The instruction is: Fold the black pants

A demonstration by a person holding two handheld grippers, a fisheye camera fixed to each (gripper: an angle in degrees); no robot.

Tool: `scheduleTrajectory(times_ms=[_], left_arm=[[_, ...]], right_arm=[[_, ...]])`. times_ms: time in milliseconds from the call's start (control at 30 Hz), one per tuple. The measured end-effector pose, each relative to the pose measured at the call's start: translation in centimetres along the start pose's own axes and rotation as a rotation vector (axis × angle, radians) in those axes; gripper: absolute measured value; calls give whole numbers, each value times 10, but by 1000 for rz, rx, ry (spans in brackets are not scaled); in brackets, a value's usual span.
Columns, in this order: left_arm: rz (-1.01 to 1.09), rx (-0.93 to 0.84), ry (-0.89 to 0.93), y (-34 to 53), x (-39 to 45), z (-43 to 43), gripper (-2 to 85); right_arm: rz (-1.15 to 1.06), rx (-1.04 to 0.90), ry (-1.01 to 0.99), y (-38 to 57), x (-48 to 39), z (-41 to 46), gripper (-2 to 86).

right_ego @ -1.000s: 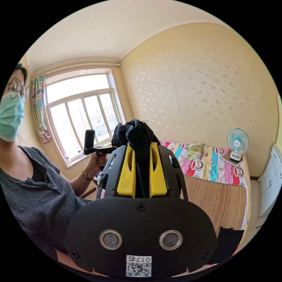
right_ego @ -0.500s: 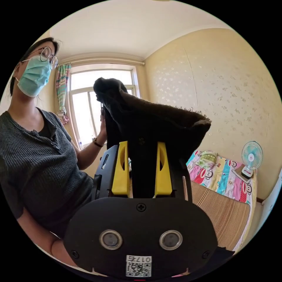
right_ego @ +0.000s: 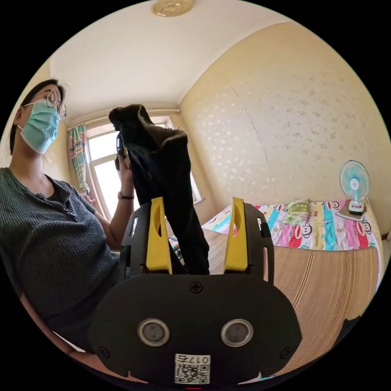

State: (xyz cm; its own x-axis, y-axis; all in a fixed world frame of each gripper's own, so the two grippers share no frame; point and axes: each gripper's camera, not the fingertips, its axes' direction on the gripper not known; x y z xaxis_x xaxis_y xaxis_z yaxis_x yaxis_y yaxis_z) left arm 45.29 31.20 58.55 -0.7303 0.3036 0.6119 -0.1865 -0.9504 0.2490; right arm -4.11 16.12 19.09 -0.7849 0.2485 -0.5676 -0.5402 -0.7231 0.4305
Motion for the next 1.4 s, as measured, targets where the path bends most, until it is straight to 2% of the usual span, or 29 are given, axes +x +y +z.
scheduleTrajectory(times_ms=[67,133,233,267,333,400,500,567,700,767,933,1067,1200,1333,1400], left_arm=[[-8,8,-20,-10,9,-4,4],[-22,16,-46,-18,16,-9,4],[-49,16,-98,-32,19,-26,5],[-63,22,-136,-39,19,-39,5],[-50,-2,-174,-53,17,-59,5],[-6,-137,-215,-73,14,-67,6],[87,-262,-242,-92,26,-70,7],[127,-266,-288,-98,37,-78,8],[25,-141,-300,-109,39,-112,13],[-38,-70,-313,-113,38,-125,17],[-57,144,-423,-123,52,-148,36],[2,247,-464,-128,50,-154,39],[-84,206,-463,-115,-4,-153,39],[-197,126,-544,-101,-97,-135,39],[-220,17,-643,-110,-204,-97,42]], right_arm=[[-95,-23,-124,-26,-36,13,195],[-249,-44,-131,-50,-77,14,138],[-352,-32,212,-95,-121,-10,87],[-327,-7,316,-117,-123,-27,82],[-243,52,322,-153,-119,-59,80],[-204,103,283,-183,-127,-85,78],[-232,172,421,-215,-181,-115,76],[-258,258,485,-221,-237,-138,77],[-335,423,602,-204,-326,-162,81],[-401,485,733,-195,-380,-163,84],[-456,536,849,-196,-442,-176,88],[-402,526,862,-199,-430,-198,92],[-334,423,851,-195,-376,-205,94],[-183,247,835,-223,-239,-175,94],[-123,154,867,-252,-146,-143,95]])
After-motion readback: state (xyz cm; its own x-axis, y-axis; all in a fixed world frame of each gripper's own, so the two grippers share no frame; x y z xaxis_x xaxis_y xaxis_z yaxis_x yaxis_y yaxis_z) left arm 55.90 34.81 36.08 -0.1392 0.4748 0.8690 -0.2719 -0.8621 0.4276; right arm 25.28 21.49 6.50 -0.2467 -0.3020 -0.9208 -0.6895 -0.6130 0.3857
